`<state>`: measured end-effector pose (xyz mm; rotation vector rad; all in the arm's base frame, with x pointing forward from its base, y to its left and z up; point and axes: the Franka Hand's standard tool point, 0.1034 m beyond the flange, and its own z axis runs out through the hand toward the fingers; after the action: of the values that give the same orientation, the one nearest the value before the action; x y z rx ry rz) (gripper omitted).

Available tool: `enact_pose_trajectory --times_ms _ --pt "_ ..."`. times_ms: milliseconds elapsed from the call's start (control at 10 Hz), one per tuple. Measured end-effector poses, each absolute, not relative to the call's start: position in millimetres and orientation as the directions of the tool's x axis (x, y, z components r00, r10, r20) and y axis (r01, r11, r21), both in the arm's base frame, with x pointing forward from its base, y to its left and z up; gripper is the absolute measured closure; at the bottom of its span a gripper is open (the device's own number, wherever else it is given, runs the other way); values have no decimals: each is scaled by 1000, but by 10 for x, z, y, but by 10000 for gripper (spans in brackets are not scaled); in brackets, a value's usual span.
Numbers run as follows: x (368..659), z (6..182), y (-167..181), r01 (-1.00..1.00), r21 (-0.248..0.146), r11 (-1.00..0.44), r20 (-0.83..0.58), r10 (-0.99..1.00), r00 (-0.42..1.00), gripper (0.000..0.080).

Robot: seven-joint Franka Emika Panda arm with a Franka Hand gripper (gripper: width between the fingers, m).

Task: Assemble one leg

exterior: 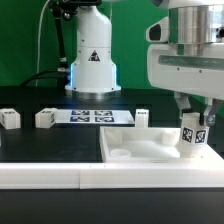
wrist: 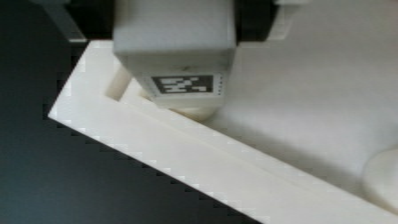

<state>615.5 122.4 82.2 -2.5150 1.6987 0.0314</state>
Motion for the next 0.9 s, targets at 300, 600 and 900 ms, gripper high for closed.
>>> enact_pose_trajectory --times_ms 300,600,900 --pt "6179 836 1207 -966 -82 -246 -112 -961 254 509" --pt "6165 830 1191 -918 -86 -387 -105 -913 394 288" --pt "6146 825 1203 -804 -97 -587 -87 -799 595 159"
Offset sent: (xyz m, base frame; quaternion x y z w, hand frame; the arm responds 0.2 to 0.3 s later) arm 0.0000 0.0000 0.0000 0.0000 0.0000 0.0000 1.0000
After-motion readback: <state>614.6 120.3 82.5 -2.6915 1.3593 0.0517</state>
